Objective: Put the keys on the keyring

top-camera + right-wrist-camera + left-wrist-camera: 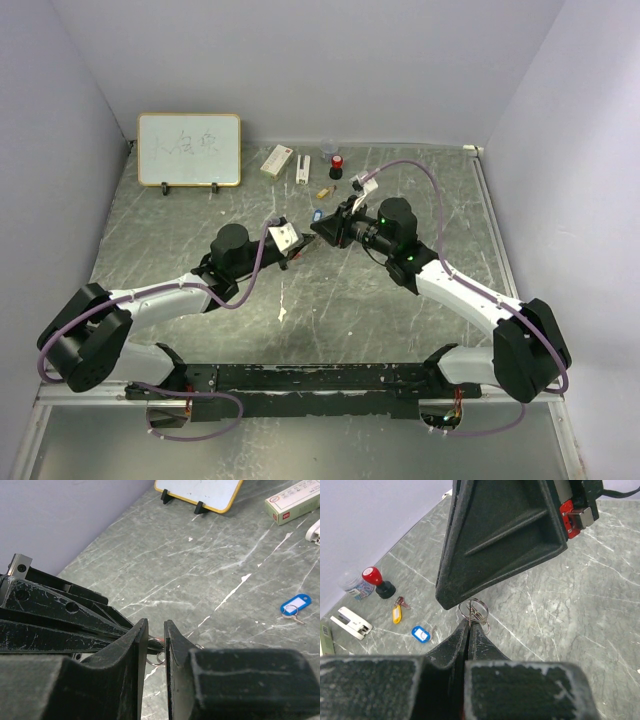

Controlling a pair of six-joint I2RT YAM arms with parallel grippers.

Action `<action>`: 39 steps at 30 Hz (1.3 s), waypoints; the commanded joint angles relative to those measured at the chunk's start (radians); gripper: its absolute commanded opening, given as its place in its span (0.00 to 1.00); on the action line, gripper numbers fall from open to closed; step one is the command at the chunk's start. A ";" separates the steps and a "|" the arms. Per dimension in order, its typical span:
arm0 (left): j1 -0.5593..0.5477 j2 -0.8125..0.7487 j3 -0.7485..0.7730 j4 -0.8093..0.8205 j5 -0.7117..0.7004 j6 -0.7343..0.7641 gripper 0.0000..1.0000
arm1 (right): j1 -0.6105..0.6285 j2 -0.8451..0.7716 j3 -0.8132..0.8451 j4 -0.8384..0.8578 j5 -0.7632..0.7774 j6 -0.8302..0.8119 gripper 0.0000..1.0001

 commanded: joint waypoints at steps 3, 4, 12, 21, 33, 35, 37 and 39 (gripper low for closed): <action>0.007 -0.030 0.023 0.012 0.017 0.020 0.07 | -0.006 -0.017 -0.007 -0.005 0.019 -0.006 0.19; 0.008 -0.031 0.021 0.013 0.016 0.020 0.07 | -0.007 -0.022 -0.008 -0.005 0.033 -0.007 0.19; 0.016 -0.088 -0.012 -0.027 -0.052 0.023 0.07 | -0.086 0.069 0.109 -0.201 0.314 0.051 0.24; 0.066 -0.193 -0.031 -0.136 -0.062 -0.014 0.07 | -0.153 0.505 0.425 -0.293 0.219 -0.005 0.24; 0.077 -0.254 -0.082 -0.141 -0.040 -0.049 0.07 | -0.152 0.765 0.488 -0.173 0.099 -0.080 0.28; 0.076 -0.254 -0.084 -0.146 -0.039 -0.048 0.07 | -0.153 0.791 0.491 -0.156 0.089 -0.081 0.28; 0.078 -0.253 -0.085 -0.148 -0.037 -0.048 0.07 | -0.153 0.805 0.492 -0.136 0.082 -0.083 0.28; 0.078 -0.253 -0.088 -0.149 -0.036 -0.048 0.07 | -0.153 0.819 0.501 -0.130 0.079 -0.084 0.28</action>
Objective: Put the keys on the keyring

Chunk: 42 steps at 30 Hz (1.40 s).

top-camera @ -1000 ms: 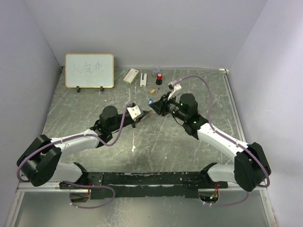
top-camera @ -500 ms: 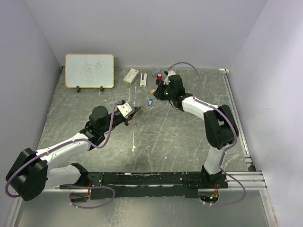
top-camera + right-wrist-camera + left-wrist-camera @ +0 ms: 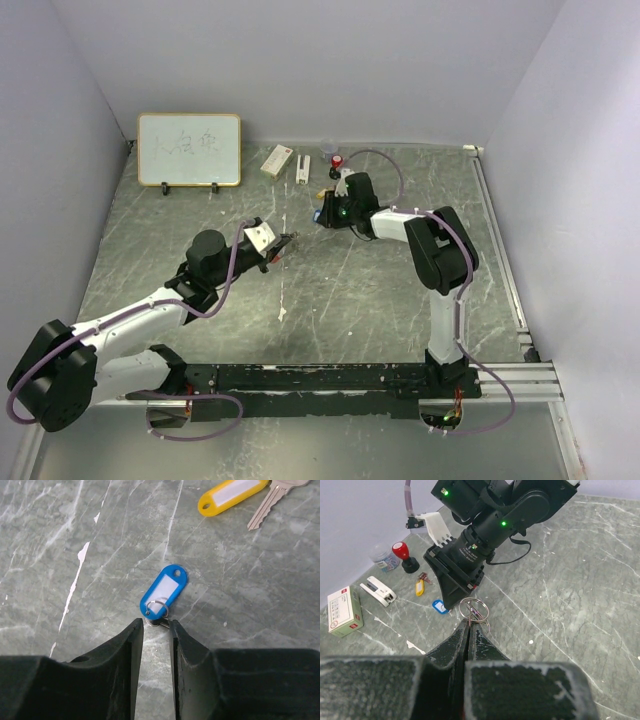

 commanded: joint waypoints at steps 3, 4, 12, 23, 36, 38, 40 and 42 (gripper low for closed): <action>0.009 -0.018 -0.004 0.012 0.019 -0.010 0.07 | 0.000 0.051 0.051 0.055 -0.022 -0.030 0.28; 0.010 -0.018 -0.004 0.012 0.021 -0.011 0.07 | 0.000 0.057 0.057 0.054 -0.017 -0.034 0.28; 0.011 -0.001 -0.002 0.018 0.024 -0.012 0.07 | 0.000 0.087 0.096 0.023 -0.001 -0.059 0.28; 0.016 0.006 -0.003 0.017 0.021 -0.010 0.07 | 0.000 0.089 0.074 0.026 -0.014 -0.076 0.28; 0.017 0.002 -0.010 0.022 0.023 -0.016 0.07 | 0.005 0.009 -0.050 0.051 -0.051 -0.050 0.27; 0.017 0.001 -0.012 0.026 0.025 -0.018 0.07 | 0.006 -0.006 -0.071 0.050 -0.046 -0.048 0.26; 0.018 0.002 -0.012 0.028 0.027 -0.019 0.07 | 0.006 -0.014 -0.087 0.049 -0.036 -0.047 0.26; 0.018 0.003 -0.013 0.031 0.027 -0.020 0.07 | 0.007 -0.015 -0.089 0.051 -0.028 -0.044 0.27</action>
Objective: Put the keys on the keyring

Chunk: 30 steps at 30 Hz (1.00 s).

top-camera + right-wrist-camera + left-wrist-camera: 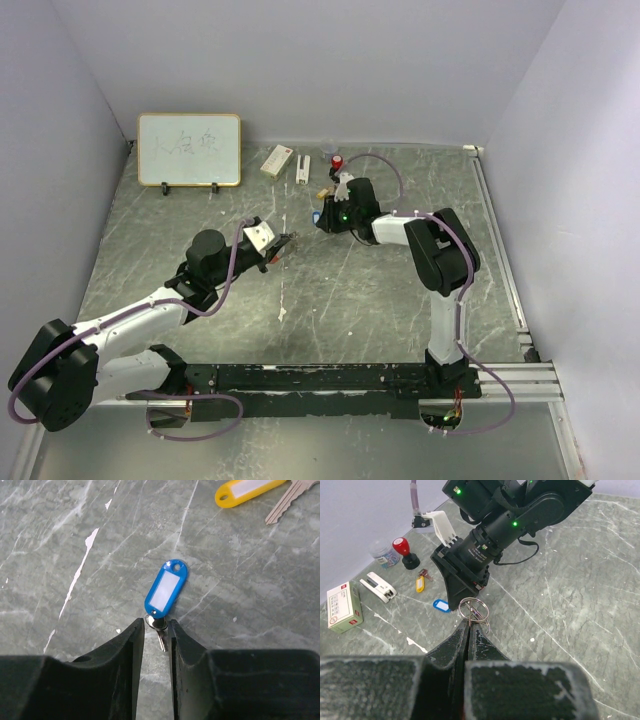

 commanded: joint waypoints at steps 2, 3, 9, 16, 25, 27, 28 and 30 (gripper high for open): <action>0.008 -0.003 -0.008 0.031 0.028 -0.013 0.07 | 0.006 -0.010 -0.026 -0.031 0.029 0.015 0.28; 0.007 -0.005 -0.008 0.029 0.030 -0.012 0.07 | 0.005 -0.007 -0.023 -0.028 0.030 0.014 0.28; 0.008 -0.016 -0.008 0.016 0.019 -0.009 0.07 | 0.005 0.010 0.006 -0.029 0.035 0.010 0.28; 0.008 -0.019 -0.008 0.011 0.016 -0.007 0.07 | -0.003 0.010 0.021 -0.029 0.074 0.001 0.29; 0.007 -0.018 -0.008 0.007 0.008 -0.002 0.07 | -0.017 0.029 0.032 0.008 -0.009 -0.039 0.30; 0.007 -0.016 -0.008 0.007 0.009 -0.003 0.07 | -0.021 0.032 0.030 0.031 -0.041 -0.039 0.33; 0.008 -0.014 -0.007 0.008 0.008 -0.003 0.07 | -0.026 0.037 0.031 0.041 -0.068 -0.034 0.34; 0.007 -0.010 -0.006 0.008 0.011 -0.003 0.07 | -0.040 0.050 0.037 0.064 -0.122 -0.024 0.36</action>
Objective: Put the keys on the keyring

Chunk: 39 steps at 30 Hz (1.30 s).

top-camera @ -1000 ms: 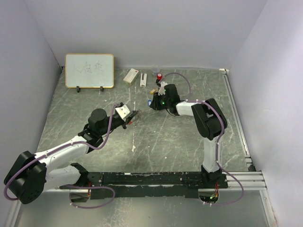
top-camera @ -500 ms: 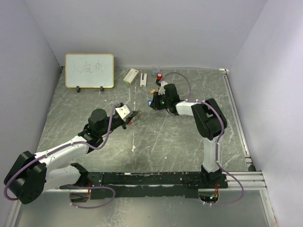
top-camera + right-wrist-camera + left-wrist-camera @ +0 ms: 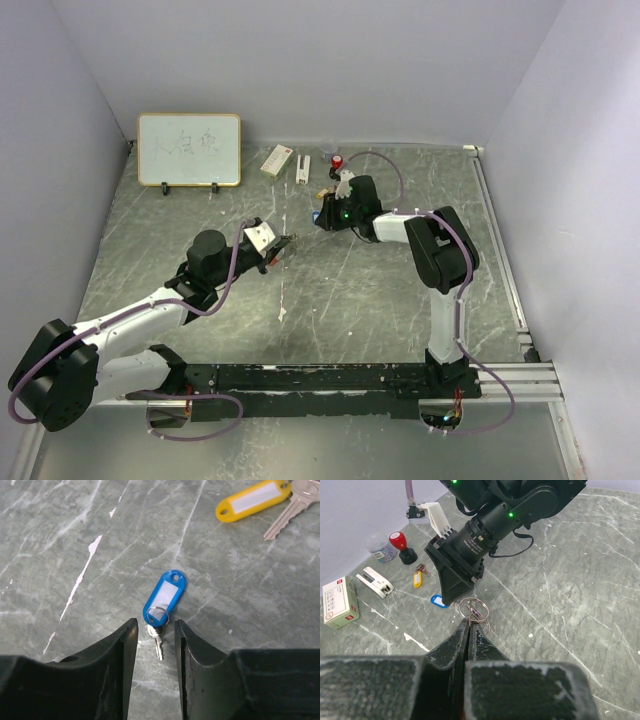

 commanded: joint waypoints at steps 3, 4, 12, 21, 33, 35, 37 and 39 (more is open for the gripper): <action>0.006 -0.008 0.002 0.022 0.010 0.002 0.07 | -0.037 0.058 0.039 0.065 -0.141 -0.001 0.38; 0.006 -0.011 0.003 0.021 0.009 0.003 0.07 | -0.040 0.066 0.044 0.066 -0.152 0.001 0.38; 0.006 -0.006 0.007 0.017 0.004 0.008 0.07 | -0.047 0.105 0.074 0.069 -0.224 -0.009 0.38; 0.006 -0.002 0.004 0.020 0.003 0.007 0.07 | -0.047 0.073 0.023 0.090 -0.225 -0.009 0.33; 0.006 -0.003 0.002 0.023 0.005 0.001 0.07 | -0.045 0.036 -0.020 0.099 -0.200 -0.014 0.05; 0.006 -0.003 0.001 0.024 0.004 0.000 0.07 | -0.046 0.024 -0.032 0.109 -0.198 -0.009 0.01; 0.007 -0.004 0.000 0.025 0.004 -0.001 0.07 | -0.046 0.002 -0.055 0.127 -0.198 -0.003 0.00; 0.006 -0.004 0.000 0.023 0.003 0.000 0.07 | -0.045 -0.029 -0.082 0.141 -0.199 0.004 0.00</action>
